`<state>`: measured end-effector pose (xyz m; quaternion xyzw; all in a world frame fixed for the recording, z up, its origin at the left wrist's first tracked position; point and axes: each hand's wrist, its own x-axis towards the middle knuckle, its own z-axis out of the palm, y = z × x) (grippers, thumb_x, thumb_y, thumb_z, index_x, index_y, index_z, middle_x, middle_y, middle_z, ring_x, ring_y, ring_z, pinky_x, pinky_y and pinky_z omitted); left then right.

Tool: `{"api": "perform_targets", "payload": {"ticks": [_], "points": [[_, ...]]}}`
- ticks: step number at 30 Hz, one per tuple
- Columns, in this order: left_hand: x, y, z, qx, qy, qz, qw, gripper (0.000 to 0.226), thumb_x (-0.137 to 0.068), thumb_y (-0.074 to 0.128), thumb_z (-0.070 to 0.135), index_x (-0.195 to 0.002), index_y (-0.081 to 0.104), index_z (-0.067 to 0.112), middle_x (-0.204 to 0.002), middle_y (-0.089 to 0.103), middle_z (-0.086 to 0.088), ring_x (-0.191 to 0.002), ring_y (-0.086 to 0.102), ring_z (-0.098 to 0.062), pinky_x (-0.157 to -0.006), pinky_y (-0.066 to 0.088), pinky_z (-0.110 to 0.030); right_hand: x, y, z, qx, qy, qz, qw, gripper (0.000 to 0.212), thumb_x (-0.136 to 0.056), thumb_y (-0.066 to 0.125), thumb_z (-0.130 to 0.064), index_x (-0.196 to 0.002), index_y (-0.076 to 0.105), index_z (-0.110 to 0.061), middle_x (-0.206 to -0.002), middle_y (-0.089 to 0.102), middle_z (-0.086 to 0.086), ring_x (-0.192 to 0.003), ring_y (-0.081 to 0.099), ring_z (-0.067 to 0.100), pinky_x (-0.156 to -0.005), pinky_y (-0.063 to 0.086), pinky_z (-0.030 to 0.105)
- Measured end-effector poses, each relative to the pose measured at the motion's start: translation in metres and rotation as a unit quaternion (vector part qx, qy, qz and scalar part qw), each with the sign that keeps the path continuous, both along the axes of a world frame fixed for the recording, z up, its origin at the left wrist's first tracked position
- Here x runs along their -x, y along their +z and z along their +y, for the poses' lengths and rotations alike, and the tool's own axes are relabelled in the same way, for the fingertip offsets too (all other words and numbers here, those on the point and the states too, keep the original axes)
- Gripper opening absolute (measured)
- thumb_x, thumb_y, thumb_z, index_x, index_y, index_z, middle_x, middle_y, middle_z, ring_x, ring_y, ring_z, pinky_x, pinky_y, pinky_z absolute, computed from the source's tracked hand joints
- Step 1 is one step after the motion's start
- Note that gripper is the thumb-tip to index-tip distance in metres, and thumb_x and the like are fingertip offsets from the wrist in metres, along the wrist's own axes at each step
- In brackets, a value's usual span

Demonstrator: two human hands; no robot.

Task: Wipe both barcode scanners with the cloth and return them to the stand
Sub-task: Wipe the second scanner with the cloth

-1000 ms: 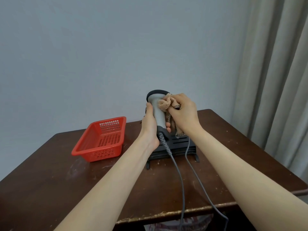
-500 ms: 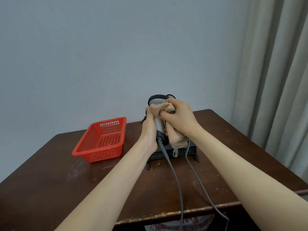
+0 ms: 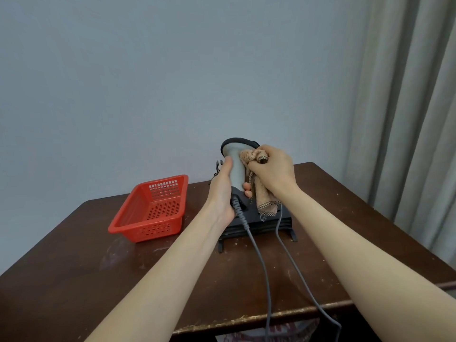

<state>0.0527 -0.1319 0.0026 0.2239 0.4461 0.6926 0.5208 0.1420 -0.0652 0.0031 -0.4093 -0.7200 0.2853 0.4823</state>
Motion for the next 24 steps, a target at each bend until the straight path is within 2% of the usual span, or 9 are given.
{"api": "perform_targets", "payload": {"ticks": [4, 9, 13, 16, 18, 20, 24], "points": [[-0.003, 0.000, -0.002, -0.001, -0.013, -0.006, 1.000, 0.041, -0.091, 0.053, 0.047, -0.100, 0.061, 0.008, -0.067, 0.059, -0.008, -0.042, 0.050, -0.012, -0.038, 0.042, -0.018, 0.003, 0.005, -0.003, -0.054, -0.044, -0.008, 0.998, 0.011, -0.084, 0.060, -0.028, -0.095, 0.063, -0.027, -0.096, 0.060, -0.003, -0.086, 0.057, 0.018, -0.067, 0.038, 0.029], [-0.008, 0.000, -0.002, -0.015, -0.022, 0.037, 0.999, 0.042, -0.095, 0.044, 0.048, -0.088, 0.061, 0.010, -0.060, 0.051, -0.005, -0.043, 0.047, -0.013, -0.039, 0.042, -0.019, 0.007, 0.006, -0.010, -0.159, -0.039, -0.047, 0.985, 0.016, -0.086, 0.059, -0.026, -0.097, 0.069, -0.031, -0.092, 0.047, -0.008, -0.075, 0.053, 0.016, -0.061, 0.037, 0.029], [-0.009, -0.001, -0.002, -0.001, 0.003, 0.009, 1.000, 0.038, -0.095, 0.048, 0.043, -0.095, 0.060, 0.007, -0.065, 0.056, -0.008, -0.042, 0.050, -0.013, -0.037, 0.041, -0.019, 0.005, 0.005, -0.004, -0.130, -0.054, -0.032, 0.990, 0.014, -0.085, 0.060, -0.029, -0.097, 0.068, -0.026, -0.095, 0.053, -0.004, -0.081, 0.058, 0.021, -0.066, 0.044, 0.033], [-0.007, 0.000, -0.002, -0.018, 0.016, -0.019, 1.000, 0.041, -0.095, 0.047, 0.043, -0.106, 0.057, 0.005, -0.070, 0.057, -0.009, -0.040, 0.050, -0.013, -0.037, 0.041, -0.019, -0.002, 0.001, 0.003, -0.094, -0.063, -0.054, 0.992, 0.015, -0.085, 0.060, -0.028, -0.098, 0.066, -0.023, -0.093, 0.051, -0.005, -0.085, 0.056, 0.022, -0.066, 0.037, 0.030], [-0.006, 0.004, -0.002, -0.030, 0.017, -0.012, 0.999, 0.040, -0.095, 0.047, 0.043, -0.102, 0.057, 0.005, -0.073, 0.057, -0.010, -0.040, 0.051, -0.013, -0.037, 0.041, -0.018, -0.007, 0.001, 0.006, -0.075, -0.069, -0.051, 0.994, 0.016, -0.084, 0.059, -0.027, -0.098, 0.067, -0.023, -0.093, 0.052, -0.003, -0.085, 0.053, 0.021, -0.067, 0.034, 0.029], [-0.008, 0.008, -0.002, -0.033, 0.013, -0.007, 0.999, 0.040, -0.095, 0.047, 0.043, -0.097, 0.057, 0.005, -0.072, 0.057, -0.009, -0.040, 0.051, -0.013, -0.037, 0.041, -0.018, -0.009, 0.006, 0.006, -0.062, -0.075, -0.007, 0.995, 0.017, -0.083, 0.058, -0.024, -0.099, 0.066, -0.023, -0.096, 0.055, -0.001, -0.082, 0.049, 0.018, -0.069, 0.033, 0.028], [-0.013, 0.010, 0.001, -0.024, 0.015, 0.004, 1.000, 0.040, -0.094, 0.048, 0.045, -0.099, 0.057, 0.006, -0.063, 0.056, -0.007, -0.043, 0.053, -0.013, -0.039, 0.043, -0.019, -0.004, 0.012, 0.001, -0.072, -0.034, 0.023, 0.997, 0.022, -0.085, 0.056, -0.019, -0.102, 0.067, -0.028, -0.100, 0.055, -0.002, -0.086, 0.054, 0.017, -0.072, 0.041, 0.030]]}}
